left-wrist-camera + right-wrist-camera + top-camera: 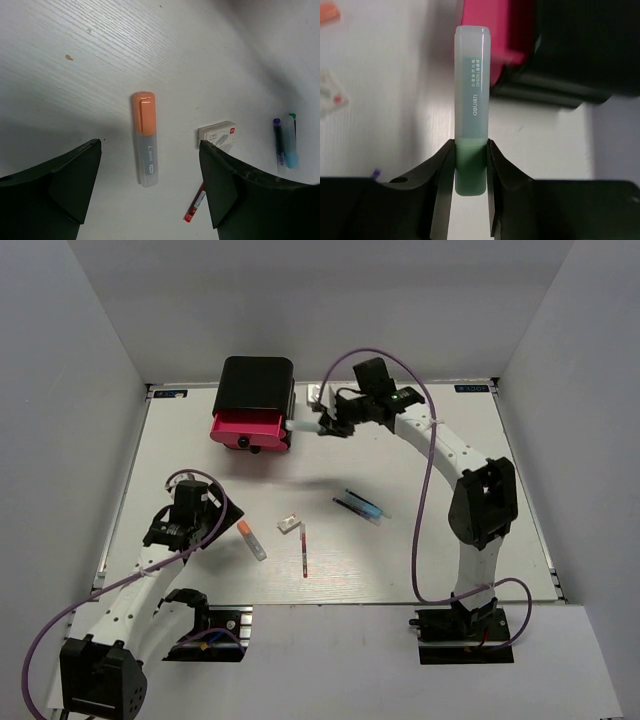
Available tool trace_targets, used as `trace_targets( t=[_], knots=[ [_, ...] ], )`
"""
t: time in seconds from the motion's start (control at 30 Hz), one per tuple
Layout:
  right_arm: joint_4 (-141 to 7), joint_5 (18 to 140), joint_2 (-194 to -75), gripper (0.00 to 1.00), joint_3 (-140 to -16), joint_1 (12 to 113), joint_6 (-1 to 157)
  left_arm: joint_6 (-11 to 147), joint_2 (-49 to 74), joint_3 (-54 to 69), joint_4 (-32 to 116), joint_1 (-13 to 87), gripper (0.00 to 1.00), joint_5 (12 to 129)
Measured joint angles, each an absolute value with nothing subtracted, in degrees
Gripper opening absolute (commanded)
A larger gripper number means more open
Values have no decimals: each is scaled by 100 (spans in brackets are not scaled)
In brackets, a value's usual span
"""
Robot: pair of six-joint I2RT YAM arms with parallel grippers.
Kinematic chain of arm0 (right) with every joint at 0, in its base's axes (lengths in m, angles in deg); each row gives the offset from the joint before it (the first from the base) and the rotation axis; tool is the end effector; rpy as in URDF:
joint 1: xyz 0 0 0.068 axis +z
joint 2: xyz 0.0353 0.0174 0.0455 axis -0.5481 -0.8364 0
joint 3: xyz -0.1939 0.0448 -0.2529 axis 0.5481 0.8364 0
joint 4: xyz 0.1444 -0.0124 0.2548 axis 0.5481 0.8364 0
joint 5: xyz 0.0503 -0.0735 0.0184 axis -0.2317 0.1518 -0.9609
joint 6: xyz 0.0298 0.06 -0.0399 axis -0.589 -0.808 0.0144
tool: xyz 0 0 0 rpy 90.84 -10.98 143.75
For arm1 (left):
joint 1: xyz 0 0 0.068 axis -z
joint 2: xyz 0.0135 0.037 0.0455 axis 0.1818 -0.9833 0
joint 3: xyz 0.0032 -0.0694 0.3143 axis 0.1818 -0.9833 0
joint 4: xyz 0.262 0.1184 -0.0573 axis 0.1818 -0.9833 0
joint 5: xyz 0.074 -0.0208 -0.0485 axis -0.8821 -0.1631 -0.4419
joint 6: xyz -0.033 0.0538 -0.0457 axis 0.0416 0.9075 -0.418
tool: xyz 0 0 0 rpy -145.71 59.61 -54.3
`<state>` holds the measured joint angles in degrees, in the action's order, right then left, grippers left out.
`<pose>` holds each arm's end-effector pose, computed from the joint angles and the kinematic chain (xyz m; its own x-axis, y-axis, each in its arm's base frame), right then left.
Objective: Sort the stationery into containers
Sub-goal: Pick up the stationery from the center of the board, then place the stationery in the drawer.
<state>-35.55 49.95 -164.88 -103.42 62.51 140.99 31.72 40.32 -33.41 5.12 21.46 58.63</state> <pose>0.4283 0.2861 0.3309 0.3223 -0.5782 -0.7495 -0.9202 -0.0053 -0.3915 0.1778 -0.0302 0.2134 -0.6332 -0.6261 -0.4550 -0.4651 0.7777 -0.4229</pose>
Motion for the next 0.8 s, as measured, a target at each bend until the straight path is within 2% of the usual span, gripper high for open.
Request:
trace_targets(
  t=[0.33, 0.67, 0.8],
  knots=[
    [-5610, 5244, -16543, 0, -10788, 7169, 12429, 2940, 3984, -3711, 686, 2148, 90, 5946],
    [-7312, 5688, -17459, 0, -11129, 7580, 11527, 2888, 4067, -3780, 763, 2146, 90, 5995],
    [-7701, 5810, -17682, 5, -11129, 7648, 11339, 2848, 4083, -3791, 783, 2146, 93, 6060]
  ],
)
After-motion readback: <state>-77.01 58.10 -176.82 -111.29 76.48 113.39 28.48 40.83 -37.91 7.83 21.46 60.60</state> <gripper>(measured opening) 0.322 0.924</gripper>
